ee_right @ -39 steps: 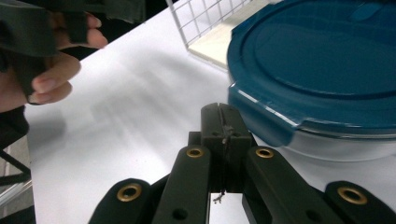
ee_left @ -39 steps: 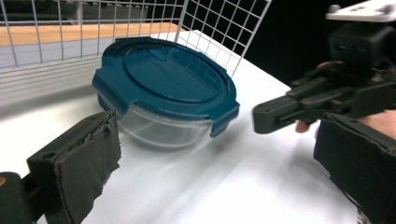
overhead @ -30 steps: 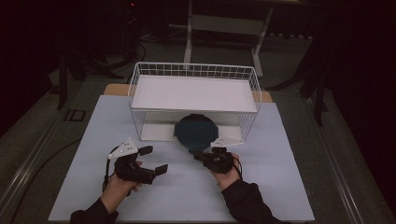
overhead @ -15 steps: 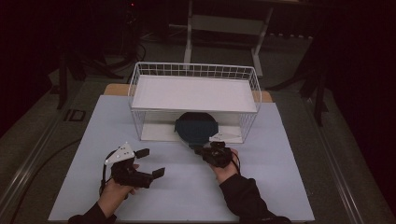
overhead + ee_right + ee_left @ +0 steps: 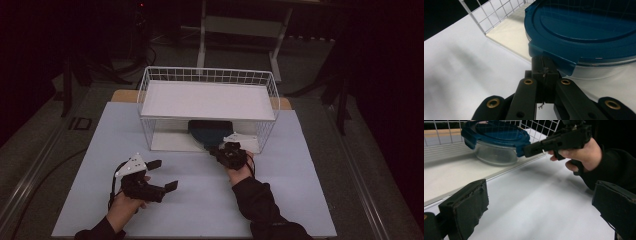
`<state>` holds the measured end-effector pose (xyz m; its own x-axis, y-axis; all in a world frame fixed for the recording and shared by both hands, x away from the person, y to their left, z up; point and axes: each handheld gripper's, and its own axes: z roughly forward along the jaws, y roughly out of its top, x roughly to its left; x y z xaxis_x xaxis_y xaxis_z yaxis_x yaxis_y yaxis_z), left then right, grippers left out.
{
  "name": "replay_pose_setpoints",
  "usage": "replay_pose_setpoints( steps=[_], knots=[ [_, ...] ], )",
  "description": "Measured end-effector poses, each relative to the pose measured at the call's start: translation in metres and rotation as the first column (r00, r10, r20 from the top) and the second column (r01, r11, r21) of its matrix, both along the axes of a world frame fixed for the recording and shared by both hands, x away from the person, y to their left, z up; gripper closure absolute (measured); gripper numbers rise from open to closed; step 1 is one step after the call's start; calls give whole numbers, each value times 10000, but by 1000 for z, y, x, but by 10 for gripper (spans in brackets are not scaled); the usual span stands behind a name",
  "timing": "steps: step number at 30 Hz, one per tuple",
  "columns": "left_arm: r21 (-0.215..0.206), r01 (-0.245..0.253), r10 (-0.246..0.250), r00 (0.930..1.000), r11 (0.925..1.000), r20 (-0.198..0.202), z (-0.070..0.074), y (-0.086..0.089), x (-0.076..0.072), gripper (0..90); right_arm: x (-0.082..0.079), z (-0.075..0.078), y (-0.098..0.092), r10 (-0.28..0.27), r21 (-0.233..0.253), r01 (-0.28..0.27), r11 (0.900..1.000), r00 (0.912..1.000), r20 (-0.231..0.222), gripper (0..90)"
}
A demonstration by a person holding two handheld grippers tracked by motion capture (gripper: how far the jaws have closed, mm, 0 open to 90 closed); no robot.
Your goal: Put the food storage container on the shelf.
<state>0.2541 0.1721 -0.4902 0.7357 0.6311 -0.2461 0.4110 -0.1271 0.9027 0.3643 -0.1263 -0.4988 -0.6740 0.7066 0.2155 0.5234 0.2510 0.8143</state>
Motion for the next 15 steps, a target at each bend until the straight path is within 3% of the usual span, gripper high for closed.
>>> replay_pose_setpoints(
  steps=[15],
  knots=[
    [89, 84, -85, 9999, 9999, 130, 0, -1, -2, 8, 10, 0, 3, -317, -35, 317, 9995, 9994, 143, 898]
  ],
)
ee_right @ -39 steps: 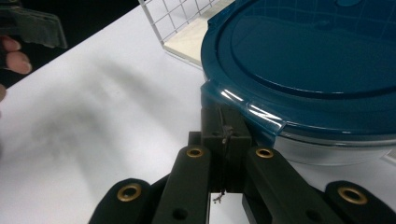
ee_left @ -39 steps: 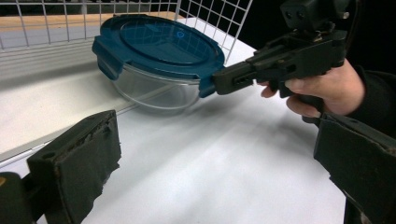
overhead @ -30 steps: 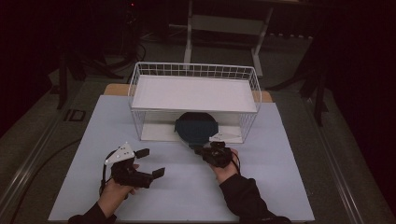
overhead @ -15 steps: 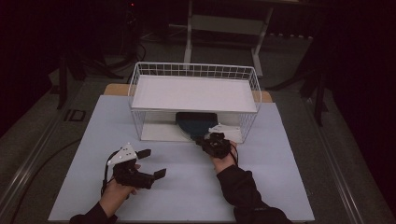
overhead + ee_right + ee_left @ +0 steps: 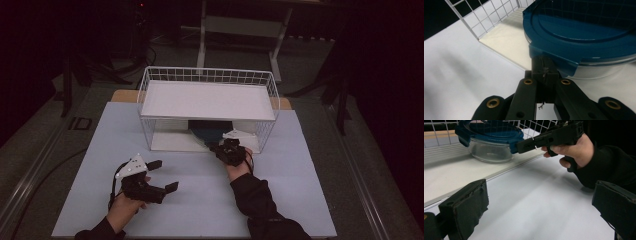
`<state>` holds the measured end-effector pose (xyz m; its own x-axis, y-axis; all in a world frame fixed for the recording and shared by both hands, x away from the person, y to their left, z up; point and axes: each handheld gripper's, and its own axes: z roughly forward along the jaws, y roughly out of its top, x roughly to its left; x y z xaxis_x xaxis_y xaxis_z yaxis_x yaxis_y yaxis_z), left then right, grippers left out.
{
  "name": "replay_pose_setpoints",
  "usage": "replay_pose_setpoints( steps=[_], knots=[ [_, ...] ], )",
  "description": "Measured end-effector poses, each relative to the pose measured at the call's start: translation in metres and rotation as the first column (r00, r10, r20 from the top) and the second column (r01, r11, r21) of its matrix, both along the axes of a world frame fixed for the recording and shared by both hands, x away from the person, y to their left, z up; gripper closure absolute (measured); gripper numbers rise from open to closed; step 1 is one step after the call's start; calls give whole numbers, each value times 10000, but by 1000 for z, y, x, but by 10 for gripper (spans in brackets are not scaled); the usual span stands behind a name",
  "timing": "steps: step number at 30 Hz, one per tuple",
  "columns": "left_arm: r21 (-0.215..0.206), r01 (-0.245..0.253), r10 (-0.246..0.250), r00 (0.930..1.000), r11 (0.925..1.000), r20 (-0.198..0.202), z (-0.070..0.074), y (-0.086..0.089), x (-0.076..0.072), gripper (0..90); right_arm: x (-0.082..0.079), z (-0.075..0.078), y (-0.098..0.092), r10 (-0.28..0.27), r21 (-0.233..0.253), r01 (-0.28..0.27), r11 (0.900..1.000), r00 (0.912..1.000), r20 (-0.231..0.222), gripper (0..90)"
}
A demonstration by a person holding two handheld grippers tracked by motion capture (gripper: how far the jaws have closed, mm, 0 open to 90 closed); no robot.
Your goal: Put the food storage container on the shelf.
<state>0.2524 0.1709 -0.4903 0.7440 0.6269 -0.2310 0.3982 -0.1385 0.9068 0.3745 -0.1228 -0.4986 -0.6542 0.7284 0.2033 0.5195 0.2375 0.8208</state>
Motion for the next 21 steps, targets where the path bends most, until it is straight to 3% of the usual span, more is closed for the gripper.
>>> replay_pose_setpoints(
  steps=[3, 6, 7, 8, 10, 11, 12, 13, 21],
  knots=[
    [-1, 14, -14, 10000, 10000, -2, 0, 0, -1, 7, -3, 0, 0, 30, 169, -28, 9999, 10000, -76, 857],
    [-51, 22, -22, 10000, 10000, 32, 2, 0, -2, 8, -17, 3, -1, 201, 244, -207, 9995, 9996, 215, 657],
    [-77, 21, -20, 10000, 10000, 49, 2, 0, -2, 8, -17, 3, -1, 201, 244, -207, 9995, 9996, 215, 657],
    [-92, 16, -16, 10000, 10000, 75, 3, 0, -3, 8, -23, 5, -2, 433, 550, -446, 9975, 9988, 245, 508],
    [-98, 6, -5, 9999, 10000, 114, 4, -1, -4, 8, -26, 7, -3, 584, 697, -597, 9958, 9981, 200, 363],
    [-92, 25, -24, 9999, 10000, 156, 4, -1, -5, 8, -26, 7, -3, 584, 697, -597, 9958, 9981, 200, 363],
    [-68, 47, -46, 9999, 10000, 131, 4, -1, -5, 7, -31, 9, -6, 634, 982, -656, 9930, 9977, 252, 236],
    [-9, 84, -84, 9998, 10000, 159, 3, -3, -6, 7, -34, 10, -6, 715, 1056, -739, 9917, 9971, 268, 189],
    [-61, 296, -295, 9995, 9995, 119, 4, -4, -8, 7, -53, 10, -17, 1238, 1118, -1282, 9854, 9913, 456, 157]
  ],
)
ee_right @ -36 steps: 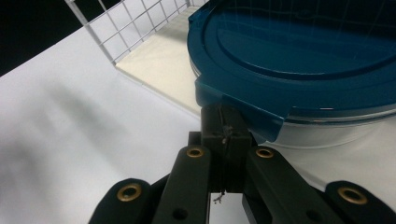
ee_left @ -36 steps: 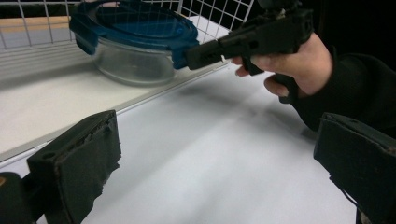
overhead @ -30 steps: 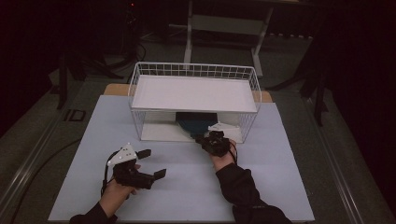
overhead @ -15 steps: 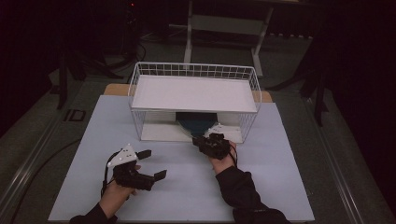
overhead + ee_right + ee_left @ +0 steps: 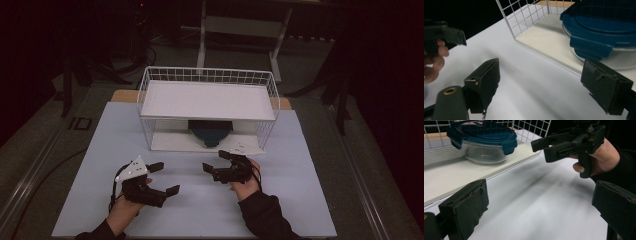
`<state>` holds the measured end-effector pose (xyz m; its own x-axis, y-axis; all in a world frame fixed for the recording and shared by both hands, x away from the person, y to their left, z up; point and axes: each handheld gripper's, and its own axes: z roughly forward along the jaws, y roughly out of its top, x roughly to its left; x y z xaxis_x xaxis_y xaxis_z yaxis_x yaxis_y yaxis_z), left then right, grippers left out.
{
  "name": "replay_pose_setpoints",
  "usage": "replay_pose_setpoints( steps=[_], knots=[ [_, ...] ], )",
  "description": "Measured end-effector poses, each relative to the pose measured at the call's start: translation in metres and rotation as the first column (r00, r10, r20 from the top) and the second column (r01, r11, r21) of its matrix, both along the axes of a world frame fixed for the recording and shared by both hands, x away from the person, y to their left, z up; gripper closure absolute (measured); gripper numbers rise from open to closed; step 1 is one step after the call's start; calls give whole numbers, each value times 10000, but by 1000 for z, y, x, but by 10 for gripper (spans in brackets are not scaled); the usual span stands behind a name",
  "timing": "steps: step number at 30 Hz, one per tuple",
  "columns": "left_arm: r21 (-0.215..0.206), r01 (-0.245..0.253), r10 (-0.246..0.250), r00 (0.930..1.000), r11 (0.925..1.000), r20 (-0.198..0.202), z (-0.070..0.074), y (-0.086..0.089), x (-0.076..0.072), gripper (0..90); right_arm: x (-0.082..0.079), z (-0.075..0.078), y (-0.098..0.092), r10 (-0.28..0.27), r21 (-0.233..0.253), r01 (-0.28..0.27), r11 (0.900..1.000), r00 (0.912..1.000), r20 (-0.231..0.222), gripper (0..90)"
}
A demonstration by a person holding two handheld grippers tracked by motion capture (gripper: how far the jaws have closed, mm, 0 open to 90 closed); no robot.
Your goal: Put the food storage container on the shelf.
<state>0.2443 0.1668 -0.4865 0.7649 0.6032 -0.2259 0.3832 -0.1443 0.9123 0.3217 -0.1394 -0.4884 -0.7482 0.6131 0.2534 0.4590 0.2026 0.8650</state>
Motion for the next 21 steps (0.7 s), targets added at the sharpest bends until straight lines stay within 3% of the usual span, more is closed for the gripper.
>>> replay_pose_setpoints(
  steps=[10, 21],
  knots=[
    [-87, 141, -140, 9998, 9999, 106, 3, 3, -7, 8, -23, 7, -25, -12, 210, 6, 9998, 9995, 302, 159],
    [-67, 311, -310, 9994, 9995, 148, 4, 4, -15, 8, -48, 8, -51, -57, -60, 60, 10000, 9989, 474, 159]
  ],
)
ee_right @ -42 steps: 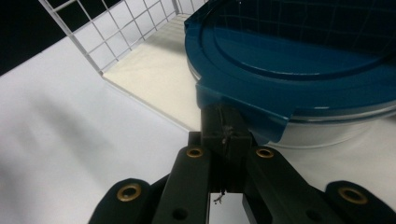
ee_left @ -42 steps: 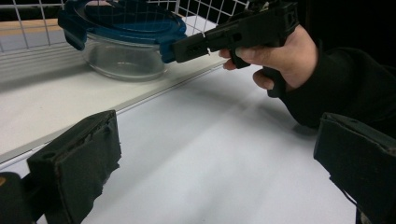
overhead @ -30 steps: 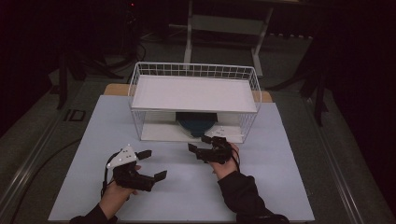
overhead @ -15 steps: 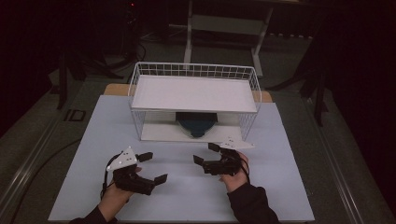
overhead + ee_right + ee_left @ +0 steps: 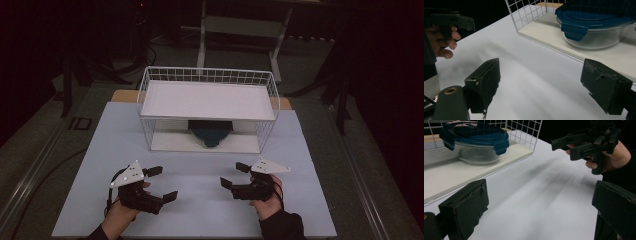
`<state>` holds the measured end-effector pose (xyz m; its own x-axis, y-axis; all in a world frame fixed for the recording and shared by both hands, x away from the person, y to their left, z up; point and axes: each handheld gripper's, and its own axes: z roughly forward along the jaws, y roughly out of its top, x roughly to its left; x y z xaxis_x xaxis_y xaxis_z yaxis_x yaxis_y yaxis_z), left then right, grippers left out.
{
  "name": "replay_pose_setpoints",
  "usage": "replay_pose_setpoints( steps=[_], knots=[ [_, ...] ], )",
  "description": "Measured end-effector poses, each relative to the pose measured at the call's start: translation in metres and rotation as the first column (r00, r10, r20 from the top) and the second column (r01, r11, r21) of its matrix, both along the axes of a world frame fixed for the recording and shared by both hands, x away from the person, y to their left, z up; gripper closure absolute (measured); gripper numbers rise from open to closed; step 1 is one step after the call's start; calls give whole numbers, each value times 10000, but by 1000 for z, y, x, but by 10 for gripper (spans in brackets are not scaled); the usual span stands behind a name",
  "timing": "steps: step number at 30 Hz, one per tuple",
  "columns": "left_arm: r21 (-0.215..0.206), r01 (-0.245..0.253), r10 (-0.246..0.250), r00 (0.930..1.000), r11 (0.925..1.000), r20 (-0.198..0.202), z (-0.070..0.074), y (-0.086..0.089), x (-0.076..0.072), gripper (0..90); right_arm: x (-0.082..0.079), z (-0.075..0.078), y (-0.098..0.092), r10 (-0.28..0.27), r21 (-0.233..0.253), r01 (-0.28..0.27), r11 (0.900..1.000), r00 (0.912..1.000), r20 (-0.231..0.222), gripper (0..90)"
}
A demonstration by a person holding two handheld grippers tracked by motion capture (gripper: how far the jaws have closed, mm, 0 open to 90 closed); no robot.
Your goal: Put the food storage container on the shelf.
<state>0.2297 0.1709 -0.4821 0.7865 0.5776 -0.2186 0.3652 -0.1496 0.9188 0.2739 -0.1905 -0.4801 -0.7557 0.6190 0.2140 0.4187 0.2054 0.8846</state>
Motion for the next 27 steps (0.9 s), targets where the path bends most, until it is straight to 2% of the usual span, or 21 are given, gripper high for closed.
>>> replay_pose_setpoints(
  steps=[7, 13, 18, 27],
  knots=[
    [61, -37, 36, 10000, 10000, 55, 1, 2, -4, 8, -9, 1, -10, -57, -23, 57, 10000, 10000, -8, 159],
    [80, -31, 31, 10000, 10000, 53, 0, 5, -8, 8, -21, 0, -26, -468, -92, 470, 9989, 9988, 154, 173],
    [100, -25, 25, 10000, 9999, 14, -1, 6, -10, 8, -27, -5, -35, -335, -353, 338, 9988, 9994, 89, 170],
    [173, -83, 83, 10000, 9998, -10, -3, 8, -9, 8, -34, -11, -52, -420, -489, 418, 9979, 9991, -16, 170]
  ],
)
